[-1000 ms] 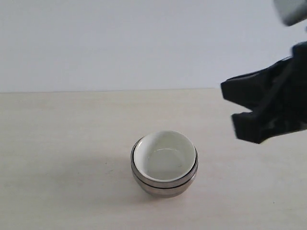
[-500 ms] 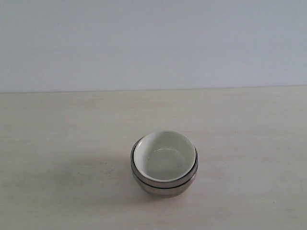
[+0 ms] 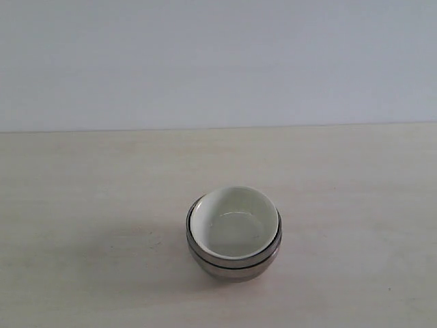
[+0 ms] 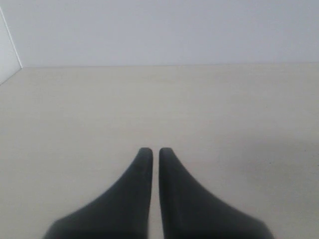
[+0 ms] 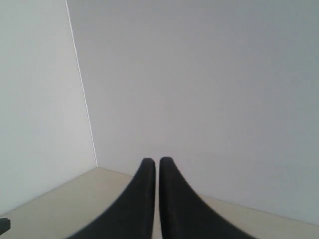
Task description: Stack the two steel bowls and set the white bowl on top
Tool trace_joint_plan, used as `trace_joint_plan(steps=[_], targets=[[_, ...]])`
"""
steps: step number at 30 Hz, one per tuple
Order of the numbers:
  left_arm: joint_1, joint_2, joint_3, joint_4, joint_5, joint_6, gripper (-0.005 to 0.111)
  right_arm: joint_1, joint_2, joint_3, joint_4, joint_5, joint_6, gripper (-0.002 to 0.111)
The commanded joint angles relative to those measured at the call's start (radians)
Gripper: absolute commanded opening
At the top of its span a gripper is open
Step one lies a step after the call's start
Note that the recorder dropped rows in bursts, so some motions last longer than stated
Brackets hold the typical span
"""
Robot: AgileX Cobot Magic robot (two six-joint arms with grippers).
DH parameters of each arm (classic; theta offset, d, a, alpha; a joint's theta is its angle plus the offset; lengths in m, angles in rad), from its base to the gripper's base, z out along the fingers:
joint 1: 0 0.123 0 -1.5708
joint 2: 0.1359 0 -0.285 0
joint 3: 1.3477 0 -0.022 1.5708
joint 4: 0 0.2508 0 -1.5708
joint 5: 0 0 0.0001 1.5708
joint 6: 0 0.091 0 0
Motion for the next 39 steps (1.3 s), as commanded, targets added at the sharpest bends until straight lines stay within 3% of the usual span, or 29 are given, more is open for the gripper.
trace_joint_plan(steps=[1, 18, 26, 35, 39], targets=[[0.003, -0.004, 0.004, -0.007, -0.002, 0.003, 0.004, -0.012, -0.009, 0.000, -0.001, 0.002, 0.002, 0.000], [0.003, -0.004, 0.004, -0.007, -0.002, 0.003, 0.004, -0.488, -0.123, 0.000, -0.001, -0.003, 0.000, 0.000], [0.003, -0.004, 0.004, -0.007, -0.002, 0.003, 0.004, -0.510, -0.123, 0.007, -0.008, -0.006, -0.010, 0.000], [0.003, -0.004, 0.004, -0.007, -0.002, 0.003, 0.004, -0.510, -0.155, 0.283, 0.034, -0.190, -0.145, 0.000], [0.003, -0.004, 0.004, -0.008, -0.002, 0.003, 0.004, -0.556, -0.155, 0.394, 0.078, -0.231, -0.180, 0.000]])
